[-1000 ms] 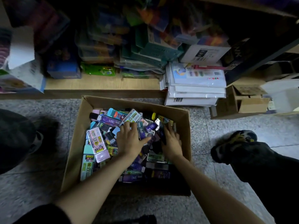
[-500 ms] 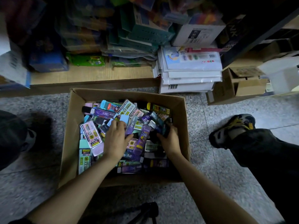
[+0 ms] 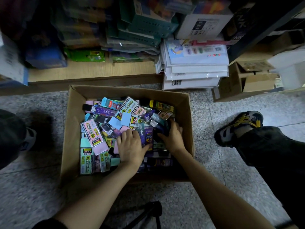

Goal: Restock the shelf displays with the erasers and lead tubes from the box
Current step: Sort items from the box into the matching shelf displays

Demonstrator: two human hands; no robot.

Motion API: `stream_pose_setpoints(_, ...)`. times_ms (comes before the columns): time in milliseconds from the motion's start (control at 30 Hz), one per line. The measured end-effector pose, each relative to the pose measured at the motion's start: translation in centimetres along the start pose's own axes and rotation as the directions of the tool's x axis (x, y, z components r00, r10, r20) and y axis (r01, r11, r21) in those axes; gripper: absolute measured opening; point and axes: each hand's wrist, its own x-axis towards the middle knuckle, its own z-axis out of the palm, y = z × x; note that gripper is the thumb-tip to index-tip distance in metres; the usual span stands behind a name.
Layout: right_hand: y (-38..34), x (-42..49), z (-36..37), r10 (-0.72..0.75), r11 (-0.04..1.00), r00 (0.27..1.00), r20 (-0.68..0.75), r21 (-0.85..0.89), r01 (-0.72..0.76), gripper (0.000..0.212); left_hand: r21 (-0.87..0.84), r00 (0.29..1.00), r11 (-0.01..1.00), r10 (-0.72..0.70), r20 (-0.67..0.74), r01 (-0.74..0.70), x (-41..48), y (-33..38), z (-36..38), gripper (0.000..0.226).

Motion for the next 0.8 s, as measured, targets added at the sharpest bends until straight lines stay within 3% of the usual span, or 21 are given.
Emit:
stream_pose_setpoints(200, -0.6, 1.3, -1.2, 0.01, 0.994, 0.992, 0.125, 0.109, -0.024, 0.066, -0.162, 0.978, 0.967, -0.183, 0.101, 0.197, 1.3, 1.7, -0.3, 0.053)
stream_pose_setpoints(367, -0.8, 1.4, -1.8, -0.029, 0.994, 0.987, 0.16, 0.11, 0.011, 0.047, -0.338, 0.919, 0.86, -0.319, 0.23, 0.383, 3.0, 2.0, -0.9, 0.042)
stream_pose_setpoints(633, 0.1, -0.1, -1.2, 0.12, 0.893, 0.977, 0.177, 0.411, -0.184, 0.028, -0.312, 0.954, 0.911, -0.21, 0.214, 0.27, 2.4, 3.1, -0.6, 0.054)
stream_pose_setpoints(800, 0.7, -1.3, -1.0, 0.105, 0.819, 0.978, 0.18, 0.542, -0.188, 0.015, -0.379, 0.976, 0.909, -0.108, 0.189, 0.174, 2.3, 2.8, -0.1, 0.053)
